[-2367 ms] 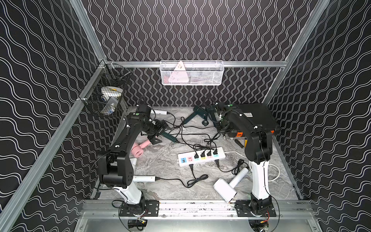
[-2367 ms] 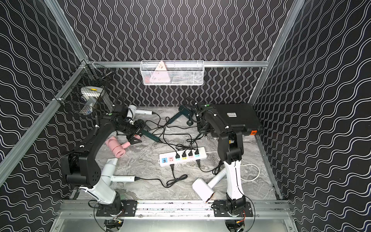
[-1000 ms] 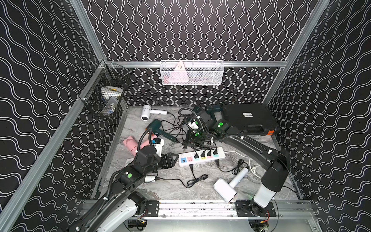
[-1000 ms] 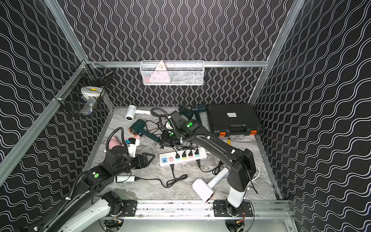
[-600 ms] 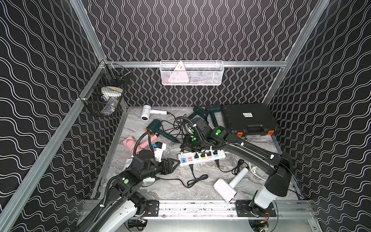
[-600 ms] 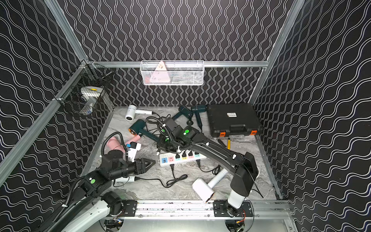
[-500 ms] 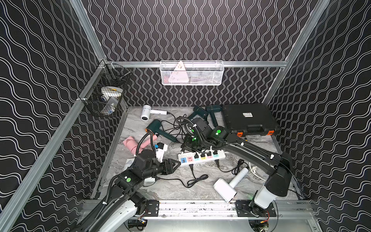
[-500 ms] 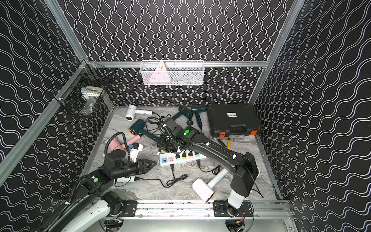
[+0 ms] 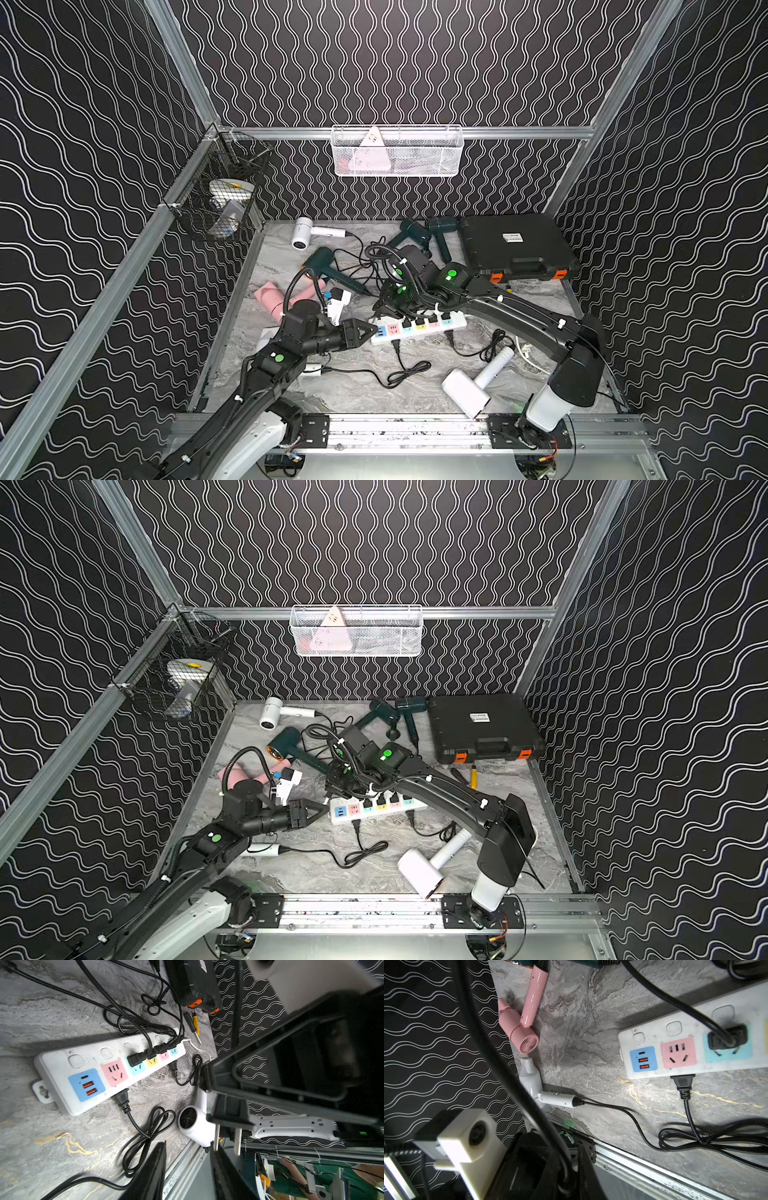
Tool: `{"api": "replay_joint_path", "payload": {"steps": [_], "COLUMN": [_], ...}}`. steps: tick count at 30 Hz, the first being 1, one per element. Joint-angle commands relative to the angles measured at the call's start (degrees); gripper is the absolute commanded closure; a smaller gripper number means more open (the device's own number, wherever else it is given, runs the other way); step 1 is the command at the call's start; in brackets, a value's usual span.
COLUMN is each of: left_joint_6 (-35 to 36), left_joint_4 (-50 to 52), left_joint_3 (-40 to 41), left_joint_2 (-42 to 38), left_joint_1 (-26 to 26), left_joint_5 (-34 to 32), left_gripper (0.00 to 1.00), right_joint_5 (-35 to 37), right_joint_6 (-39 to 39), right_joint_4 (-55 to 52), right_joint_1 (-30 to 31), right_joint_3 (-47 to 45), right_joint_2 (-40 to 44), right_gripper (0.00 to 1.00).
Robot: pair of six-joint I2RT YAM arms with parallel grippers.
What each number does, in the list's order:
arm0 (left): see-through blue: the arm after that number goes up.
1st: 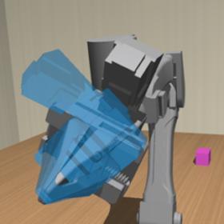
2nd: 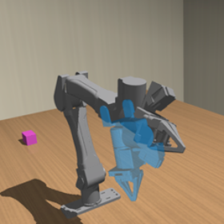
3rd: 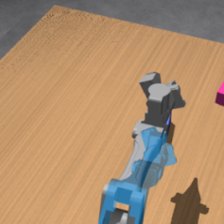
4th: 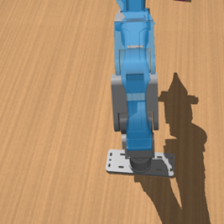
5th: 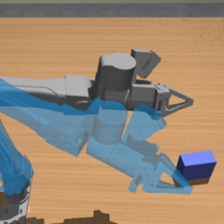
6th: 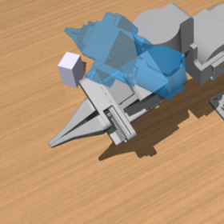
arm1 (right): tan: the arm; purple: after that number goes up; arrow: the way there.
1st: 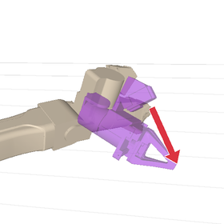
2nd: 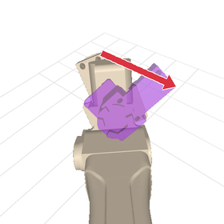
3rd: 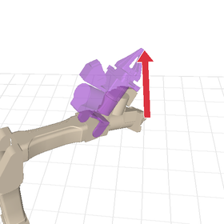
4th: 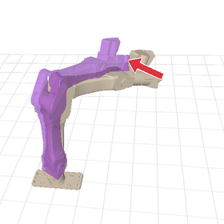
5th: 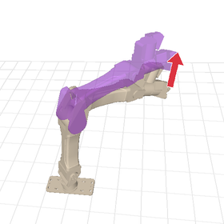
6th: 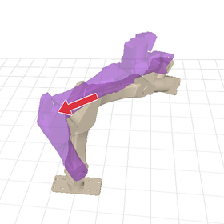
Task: Charge the blow dryers
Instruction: Insert the plug into the socket.
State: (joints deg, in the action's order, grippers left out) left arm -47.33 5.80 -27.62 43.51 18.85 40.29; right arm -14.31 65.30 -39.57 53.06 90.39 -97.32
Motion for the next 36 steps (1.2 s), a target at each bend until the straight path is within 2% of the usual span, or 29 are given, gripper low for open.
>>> {"api": "replay_joint_path", "payload": {"steps": [1,5,13,18,21,24,26,29,31,32,36], "left_joint_6": [-3.82,-5.95,-4.48,-3.38,-3.75,-6.11,-9.32,-15.57,-20.53,-23.07,-31.64], "left_joint_4": [-10.60,-16.26,-15.50,-14.24,-14.95,-19.09,-24.98,-37.41,-47.17,-52.96,-70.39], "left_joint_3": [1.13,2.04,1.12,0.72,0.77,1.86,3.37,6.43,8.46,9.38,11.36], "left_joint_2": [1.20,3.48,5.74,6.28,6.33,6.74,7.61,10.29,13.20,15.05,21.72], "left_joint_1": [-2.79,-3.69,-3.97,-4.08,-4.04,-4.04,-4.07,-4.06,-4.03,-4.08,-4.05], "left_joint_5": [8.97,12.52,12.07,11.32,10.91,10.34,10.41,10.90,11.80,12.27,13.97], "left_gripper": [0.60,0.61,0.64,0.80,0.98,1.00,1.00,1.00,1.00,1.00,1.00], "right_joint_5": [-1.71,-1.98,-4.34,-5.46,-6.00,-5.25,-3.94,-1.78,-3.19,-5.08,-17.45], "right_joint_6": [0.97,0.82,0.62,0.79,0.30,-1.60,-4.77,-10.99,-14.51,-15.62,-17.81], "right_joint_4": [1.87,1.77,3.01,4.21,4.42,3.95,3.38,3.96,7.11,9.06,16.87], "right_joint_1": [-0.23,-0.63,-0.76,-0.76,-0.76,-0.85,-0.98,-2.46,-4.61,-6.09,-12.25], "right_joint_3": [-0.38,-0.73,-1.00,-1.57,-1.66,-1.37,-1.16,-2.96,-6.42,-8.55,-14.59], "right_joint_2": [0.75,0.99,0.17,-0.25,-0.74,-0.91,-0.65,1.16,3.85,5.58,10.52], "right_gripper": [1.00,1.00,1.00,1.00,1.00,0.98,0.83,0.46,0.29,0.23,0.17]}}
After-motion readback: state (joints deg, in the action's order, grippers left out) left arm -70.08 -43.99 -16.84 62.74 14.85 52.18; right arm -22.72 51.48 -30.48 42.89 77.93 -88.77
